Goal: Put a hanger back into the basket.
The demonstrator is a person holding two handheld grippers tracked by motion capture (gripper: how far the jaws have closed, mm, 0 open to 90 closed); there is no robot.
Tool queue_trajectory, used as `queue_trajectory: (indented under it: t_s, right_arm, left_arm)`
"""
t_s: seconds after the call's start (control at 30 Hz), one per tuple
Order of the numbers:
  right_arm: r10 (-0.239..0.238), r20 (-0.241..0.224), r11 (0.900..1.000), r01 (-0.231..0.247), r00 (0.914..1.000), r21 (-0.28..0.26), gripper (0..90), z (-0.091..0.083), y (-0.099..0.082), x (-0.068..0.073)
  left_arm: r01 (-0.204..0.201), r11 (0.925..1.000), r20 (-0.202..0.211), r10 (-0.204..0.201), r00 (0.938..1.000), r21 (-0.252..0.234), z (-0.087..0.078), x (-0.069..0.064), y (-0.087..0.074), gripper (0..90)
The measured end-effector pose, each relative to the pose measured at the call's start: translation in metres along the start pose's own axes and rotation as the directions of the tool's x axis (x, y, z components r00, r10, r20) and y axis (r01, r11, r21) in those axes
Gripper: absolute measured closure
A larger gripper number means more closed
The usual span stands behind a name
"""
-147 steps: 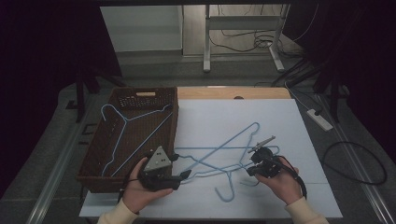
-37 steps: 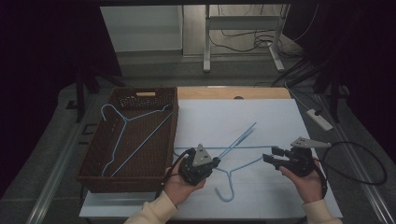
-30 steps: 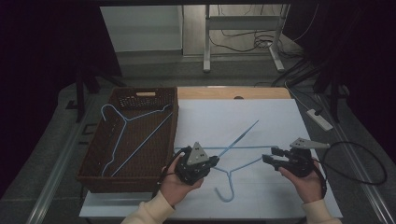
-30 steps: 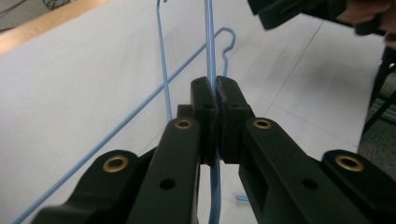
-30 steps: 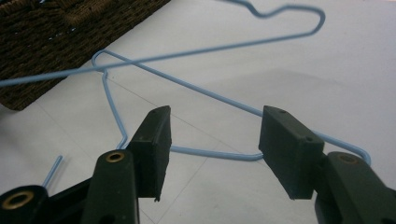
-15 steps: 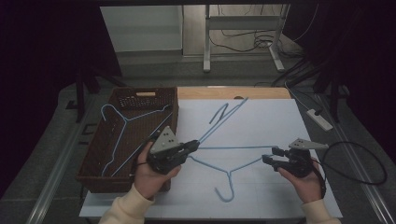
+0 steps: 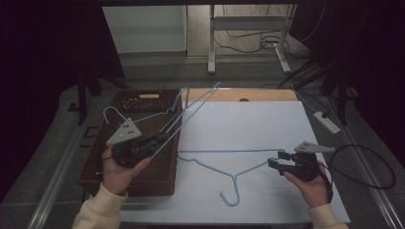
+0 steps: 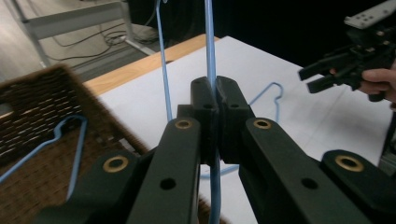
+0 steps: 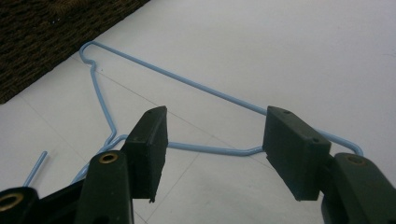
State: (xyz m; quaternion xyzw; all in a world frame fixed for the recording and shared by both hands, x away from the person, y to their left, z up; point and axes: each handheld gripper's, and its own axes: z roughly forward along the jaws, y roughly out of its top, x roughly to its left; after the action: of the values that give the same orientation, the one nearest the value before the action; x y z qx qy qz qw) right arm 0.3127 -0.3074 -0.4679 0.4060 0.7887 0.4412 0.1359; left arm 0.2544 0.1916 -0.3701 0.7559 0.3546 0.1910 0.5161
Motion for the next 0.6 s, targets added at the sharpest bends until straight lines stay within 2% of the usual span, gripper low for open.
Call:
queue_trajectory:
  t_s: [0.17,0.4,0.6]
  right_arm:
    - [-0.001,0.002,1.0,0.001,1.0,0.007,41.0,0.001,0.0,0.0]
    - [-0.004,0.003,0.9999,0.004,1.0,0.015,40.9,0.002,0.0,0.0]
    - [-0.007,0.004,0.9998,0.007,1.0,0.02,40.8,0.003,0.0,0.001]
  left_arm:
    - [0.02,0.9998,-0.046,-0.019,0.9987,0.005,-0.015,0.022,-0.009,87.2]
    - [0.065,0.9978,-0.054,-0.064,0.9965,0.012,-0.03,0.046,-0.023,87.2]
    - [0.088,0.9952,-0.093,-0.084,0.9921,0.043,-0.037,0.061,-0.035,87.1]
